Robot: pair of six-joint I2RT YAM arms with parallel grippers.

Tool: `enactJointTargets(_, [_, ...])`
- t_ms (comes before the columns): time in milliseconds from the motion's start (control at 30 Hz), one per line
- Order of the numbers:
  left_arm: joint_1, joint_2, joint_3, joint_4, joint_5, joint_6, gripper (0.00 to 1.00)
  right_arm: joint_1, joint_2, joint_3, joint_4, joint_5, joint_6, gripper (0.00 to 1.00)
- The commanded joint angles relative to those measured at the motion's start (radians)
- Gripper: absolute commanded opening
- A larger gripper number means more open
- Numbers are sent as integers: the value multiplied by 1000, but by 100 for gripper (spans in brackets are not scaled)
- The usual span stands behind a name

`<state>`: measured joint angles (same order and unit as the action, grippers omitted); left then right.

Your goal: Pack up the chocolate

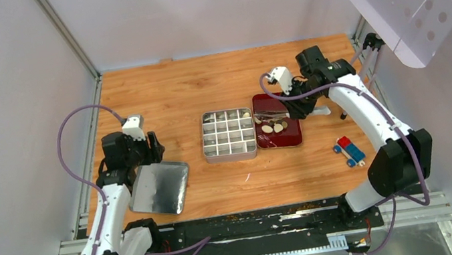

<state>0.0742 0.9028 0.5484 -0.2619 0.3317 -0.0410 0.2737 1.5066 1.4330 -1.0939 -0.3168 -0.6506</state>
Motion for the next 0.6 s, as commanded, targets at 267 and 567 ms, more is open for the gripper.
enactJointTargets(267, [10, 21, 32, 44, 23, -8, 68, 2, -94, -62, -44, -16, -126, 37])
enactJointTargets(567, [9, 9, 24, 43, 14, -4, 68, 2, -22, -32, -34, -19, -135, 38])
